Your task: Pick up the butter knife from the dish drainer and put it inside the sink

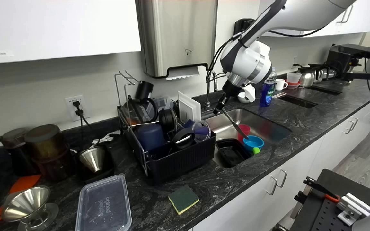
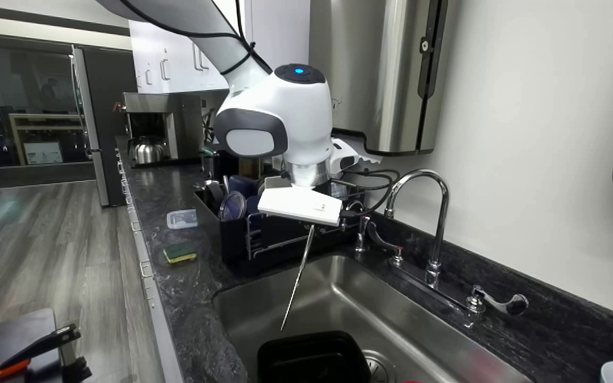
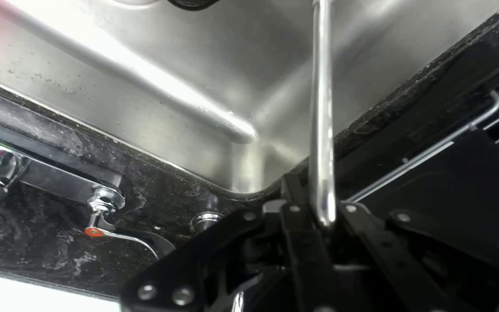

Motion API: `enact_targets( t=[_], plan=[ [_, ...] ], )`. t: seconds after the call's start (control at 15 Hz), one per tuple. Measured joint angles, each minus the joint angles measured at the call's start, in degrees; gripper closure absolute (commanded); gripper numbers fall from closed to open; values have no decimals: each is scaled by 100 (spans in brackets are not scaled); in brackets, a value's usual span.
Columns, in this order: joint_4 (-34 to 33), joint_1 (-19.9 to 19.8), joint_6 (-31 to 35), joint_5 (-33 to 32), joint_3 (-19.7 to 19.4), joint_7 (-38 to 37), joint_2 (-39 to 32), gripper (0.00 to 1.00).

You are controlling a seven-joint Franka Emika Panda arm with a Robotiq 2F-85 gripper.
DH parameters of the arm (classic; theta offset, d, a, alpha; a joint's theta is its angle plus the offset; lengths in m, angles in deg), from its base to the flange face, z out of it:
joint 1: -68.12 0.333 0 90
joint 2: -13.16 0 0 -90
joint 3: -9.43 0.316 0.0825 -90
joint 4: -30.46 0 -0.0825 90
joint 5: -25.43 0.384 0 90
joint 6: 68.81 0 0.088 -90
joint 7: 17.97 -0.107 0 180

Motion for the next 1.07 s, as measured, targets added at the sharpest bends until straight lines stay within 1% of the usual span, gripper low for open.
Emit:
enact_targets(
  t=[0.27,0.47,0.87,1.07],
  plan=[
    [127,105,451,-204,-198,-825,-4,98],
    [202,140,641,-387,-403,-1363,-8,98],
    [246,215,959,-606,-683,-2184,-68,98],
    [246,301,1256,-698,-855,-2614,-213,98]
  ],
)
